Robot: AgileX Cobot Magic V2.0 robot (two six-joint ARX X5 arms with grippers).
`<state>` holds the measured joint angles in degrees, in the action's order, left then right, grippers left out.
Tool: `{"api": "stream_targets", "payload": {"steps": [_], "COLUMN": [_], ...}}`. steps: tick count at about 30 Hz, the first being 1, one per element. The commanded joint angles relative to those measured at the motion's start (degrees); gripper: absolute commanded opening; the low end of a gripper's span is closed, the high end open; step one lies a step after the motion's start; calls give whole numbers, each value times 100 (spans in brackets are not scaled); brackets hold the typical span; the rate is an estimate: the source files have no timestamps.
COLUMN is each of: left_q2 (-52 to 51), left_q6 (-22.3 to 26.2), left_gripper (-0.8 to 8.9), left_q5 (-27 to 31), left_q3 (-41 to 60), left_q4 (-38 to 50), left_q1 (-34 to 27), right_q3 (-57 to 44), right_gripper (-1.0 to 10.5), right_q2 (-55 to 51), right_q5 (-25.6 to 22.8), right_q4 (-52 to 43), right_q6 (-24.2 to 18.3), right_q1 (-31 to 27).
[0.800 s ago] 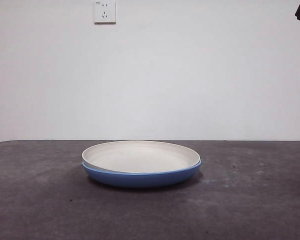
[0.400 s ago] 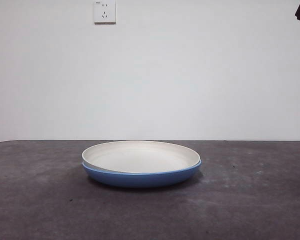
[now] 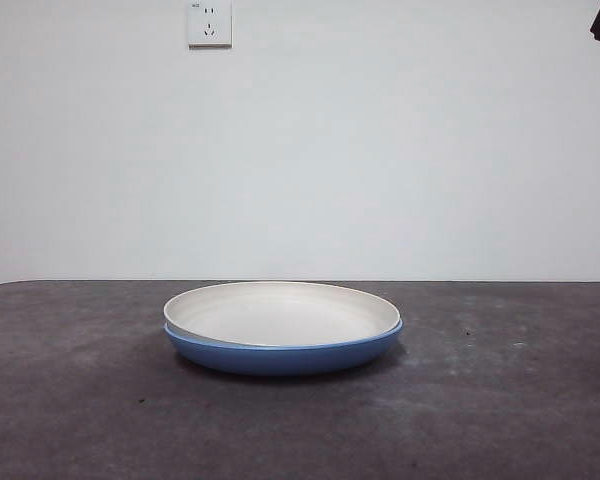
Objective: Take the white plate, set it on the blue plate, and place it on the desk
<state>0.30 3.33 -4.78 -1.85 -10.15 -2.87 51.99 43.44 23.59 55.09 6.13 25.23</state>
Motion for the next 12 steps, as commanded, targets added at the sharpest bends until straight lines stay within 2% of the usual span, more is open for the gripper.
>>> {"api": "stream_targets", "payload": {"steps": [1, 7, 12], "left_q2": [-11, -11, -11], "left_q6": [-37, -37, -37], "left_gripper": [15, 15, 15], "left_q5": [-7, -7, -7], "left_q3": [118, 118, 118], "left_q4": [-42, -42, -42], "left_q1": [-11, -11, -11], "right_q3": [72, -317, -1220], "right_gripper": [10, 10, 10], "right_q2": [-190, -1047, -1884], "right_q5": [-107, -116, -114], "right_q4": [-291, -1578, -2876], "right_q6": [-424, -535, -573], "right_q1": [-269, -1451, -2232]}}
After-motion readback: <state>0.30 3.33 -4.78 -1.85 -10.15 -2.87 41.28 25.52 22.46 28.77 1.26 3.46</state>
